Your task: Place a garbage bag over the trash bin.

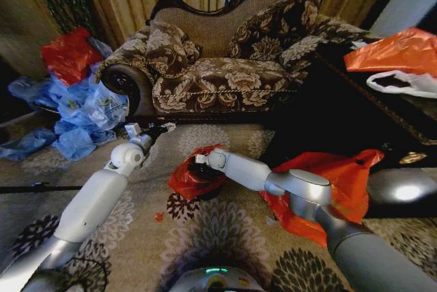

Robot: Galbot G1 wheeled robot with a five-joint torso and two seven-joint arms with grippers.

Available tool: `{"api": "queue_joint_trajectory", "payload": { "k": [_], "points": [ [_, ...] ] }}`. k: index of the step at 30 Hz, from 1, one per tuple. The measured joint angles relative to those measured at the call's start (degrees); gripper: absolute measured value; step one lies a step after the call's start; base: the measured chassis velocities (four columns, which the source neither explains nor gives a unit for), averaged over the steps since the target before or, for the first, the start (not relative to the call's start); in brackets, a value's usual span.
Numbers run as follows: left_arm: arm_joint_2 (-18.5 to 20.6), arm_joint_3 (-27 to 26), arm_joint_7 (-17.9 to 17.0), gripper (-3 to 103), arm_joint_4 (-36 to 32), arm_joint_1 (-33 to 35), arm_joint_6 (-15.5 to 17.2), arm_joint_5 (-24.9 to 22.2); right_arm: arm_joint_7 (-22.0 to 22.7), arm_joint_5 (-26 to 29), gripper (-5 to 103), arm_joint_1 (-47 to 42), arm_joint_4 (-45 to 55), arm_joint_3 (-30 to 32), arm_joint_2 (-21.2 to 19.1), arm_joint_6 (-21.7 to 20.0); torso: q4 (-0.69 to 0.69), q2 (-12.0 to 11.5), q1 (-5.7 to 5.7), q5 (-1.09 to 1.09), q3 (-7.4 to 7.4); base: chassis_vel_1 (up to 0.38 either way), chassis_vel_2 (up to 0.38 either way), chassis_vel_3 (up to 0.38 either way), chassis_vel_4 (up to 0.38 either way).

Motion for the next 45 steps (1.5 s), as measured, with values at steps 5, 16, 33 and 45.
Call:
{"api": "queue_joint_trajectory", "payload": {
  "k": [5,16,33,45],
  "points": [
    [-0.30,-0.16,0.34,100,0.18,0.26,-0.06,0.08,-1.46,-4.01,0,-0.81,0.69,-1.77,-2.64,1.18,-0.01,0.00,0.00,0.01,0.00,0.000,0.000,0.000,0.000],
    [-1.48,0.59,0.75,100,1.05,0.20,-0.27,1.01,-2.17,-6.79,0,-0.65,2.37,-1.66,-1.32,2.61,-0.02,0.00,0.00,0.01,0.00,0.000,0.000,0.000,0.000],
    [-2.15,0.54,0.70,100,0.87,0.40,-0.21,1.32,-3.42,-13.12,0,-3.08,-10.44,-0.11,5.21,6.99,-0.01,0.00,0.00,0.00,0.00,0.000,0.000,0.000,0.000],
    [-2.96,1.15,0.92,100,1.94,0.27,-0.39,1.85,-2.82,-11.82,0,-3.47,-8.87,1.31,6.37,6.97,0.01,0.00,0.00,0.02,0.00,0.000,0.000,0.000,0.000]
  ]
}}
